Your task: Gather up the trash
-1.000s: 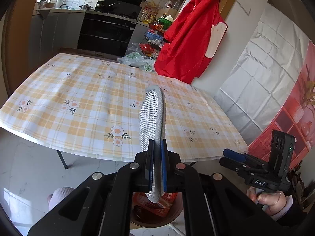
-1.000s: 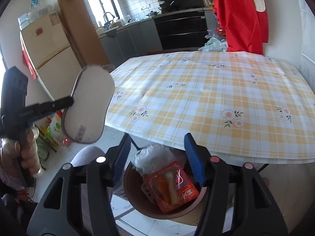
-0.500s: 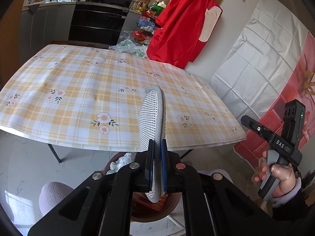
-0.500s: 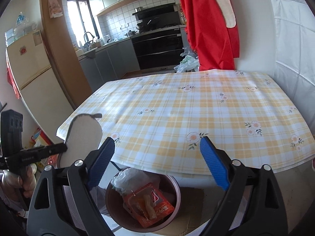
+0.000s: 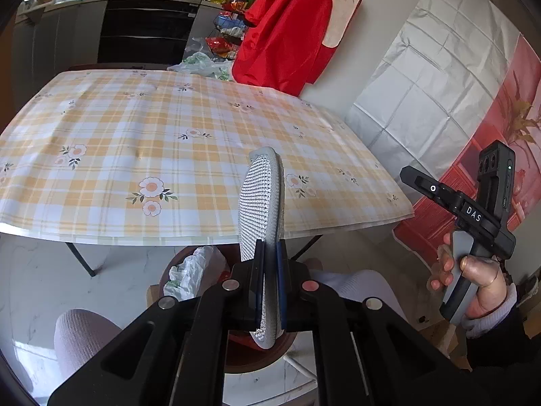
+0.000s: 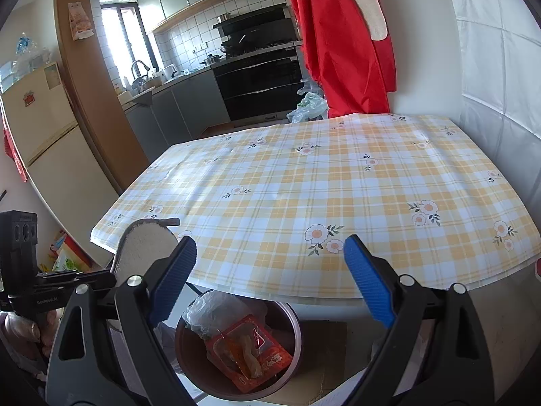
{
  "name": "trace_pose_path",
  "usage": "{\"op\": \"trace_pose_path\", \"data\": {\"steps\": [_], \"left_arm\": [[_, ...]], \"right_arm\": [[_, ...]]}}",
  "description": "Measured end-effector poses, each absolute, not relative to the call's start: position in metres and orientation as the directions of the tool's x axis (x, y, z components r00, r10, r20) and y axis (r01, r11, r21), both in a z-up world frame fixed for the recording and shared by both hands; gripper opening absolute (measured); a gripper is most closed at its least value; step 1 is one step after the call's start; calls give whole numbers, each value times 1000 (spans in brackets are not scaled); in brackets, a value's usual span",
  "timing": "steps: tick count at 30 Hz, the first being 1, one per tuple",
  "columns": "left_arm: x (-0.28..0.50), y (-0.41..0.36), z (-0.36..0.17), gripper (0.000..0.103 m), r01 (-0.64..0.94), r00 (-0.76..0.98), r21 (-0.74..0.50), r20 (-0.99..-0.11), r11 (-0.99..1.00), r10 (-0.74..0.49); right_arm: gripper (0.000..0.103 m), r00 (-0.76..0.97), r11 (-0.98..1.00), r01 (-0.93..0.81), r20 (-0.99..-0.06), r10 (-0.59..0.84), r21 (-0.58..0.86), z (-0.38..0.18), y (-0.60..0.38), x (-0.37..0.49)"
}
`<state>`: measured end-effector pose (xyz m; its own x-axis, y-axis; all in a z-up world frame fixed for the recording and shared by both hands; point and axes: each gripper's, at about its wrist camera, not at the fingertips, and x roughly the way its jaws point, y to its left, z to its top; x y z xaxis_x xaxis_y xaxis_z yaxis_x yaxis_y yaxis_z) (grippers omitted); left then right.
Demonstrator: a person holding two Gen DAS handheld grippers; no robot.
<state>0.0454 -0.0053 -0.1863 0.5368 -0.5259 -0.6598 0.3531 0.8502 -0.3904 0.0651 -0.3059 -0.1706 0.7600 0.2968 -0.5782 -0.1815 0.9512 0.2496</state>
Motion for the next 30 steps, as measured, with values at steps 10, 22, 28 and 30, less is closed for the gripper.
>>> {"op": "trace_pose_path", "data": {"steps": [10, 22, 28, 30], "left_arm": [[40, -19, -189, 9, 415, 507, -366, -667, 833, -546], [48, 3, -184, 52, 335, 596, -266, -684, 904, -422], [54, 21, -165, 75, 286, 670, -203, -656, 937, -347], [55, 25, -155, 82, 279, 699, -171, -638, 945, -322]], "right_arm": [[88, 762, 953, -177, -578, 291, 246, -169, -307, 64], [94, 755, 961, -185, -597, 272, 204, -167, -304, 65], [97, 768, 973, -170, -598, 231, 158, -153, -299, 66], [97, 776, 974, -173, -588, 226, 146, -145, -296, 66]]}}
